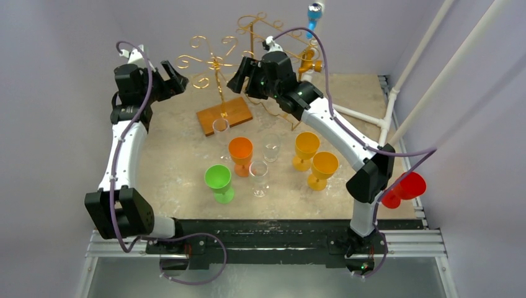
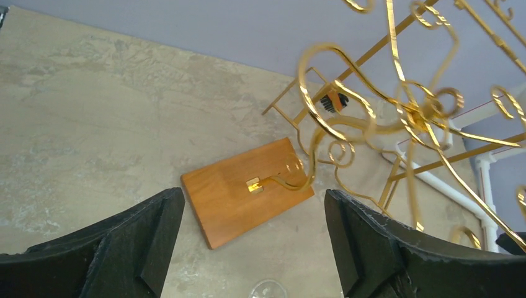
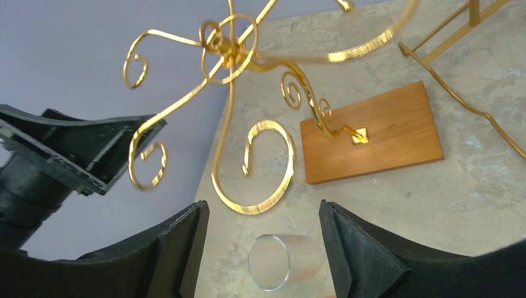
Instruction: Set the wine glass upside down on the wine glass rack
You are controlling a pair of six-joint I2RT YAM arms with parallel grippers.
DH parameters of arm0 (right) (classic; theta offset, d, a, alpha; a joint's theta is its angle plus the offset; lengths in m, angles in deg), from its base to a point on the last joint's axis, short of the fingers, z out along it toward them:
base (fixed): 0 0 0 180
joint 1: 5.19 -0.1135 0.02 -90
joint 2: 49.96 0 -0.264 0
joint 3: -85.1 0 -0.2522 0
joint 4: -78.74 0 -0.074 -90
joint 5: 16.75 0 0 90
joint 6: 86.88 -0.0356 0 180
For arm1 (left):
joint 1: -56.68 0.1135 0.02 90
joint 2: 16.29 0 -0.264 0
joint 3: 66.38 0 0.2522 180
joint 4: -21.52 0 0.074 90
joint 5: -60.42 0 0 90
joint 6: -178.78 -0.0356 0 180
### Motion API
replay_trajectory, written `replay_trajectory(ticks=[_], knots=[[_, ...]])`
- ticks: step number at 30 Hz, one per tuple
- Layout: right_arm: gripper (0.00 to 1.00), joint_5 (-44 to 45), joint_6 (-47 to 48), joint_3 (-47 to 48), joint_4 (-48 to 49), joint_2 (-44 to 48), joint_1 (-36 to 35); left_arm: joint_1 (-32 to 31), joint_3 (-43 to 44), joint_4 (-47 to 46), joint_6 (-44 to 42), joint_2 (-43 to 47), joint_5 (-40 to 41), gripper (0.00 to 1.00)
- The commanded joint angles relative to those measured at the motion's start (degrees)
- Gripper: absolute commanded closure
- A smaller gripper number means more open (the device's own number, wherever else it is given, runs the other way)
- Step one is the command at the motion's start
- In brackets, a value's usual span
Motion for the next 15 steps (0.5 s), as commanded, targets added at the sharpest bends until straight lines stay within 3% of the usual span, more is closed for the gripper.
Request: replay_trajectory(ticks=[1,6,15], knots=[[0.26,-1.99,-3.20,4.02,4.81,0.27,0.07,0.06,-0.86,-3.71,-3.04,-0.63,-0.17,0.11],[0.27,-2.76,-4.47,2.86,7.81,0.32,0.21,0.10,-1.35,-3.37,-4.19,1.28,-2.59,0.11],[0.37,-4.85,-10.23,3.76,9.93,-3.27,2.37,0.08,-0.46,-2.97,-5.40,2.66,-3.47,0.11]])
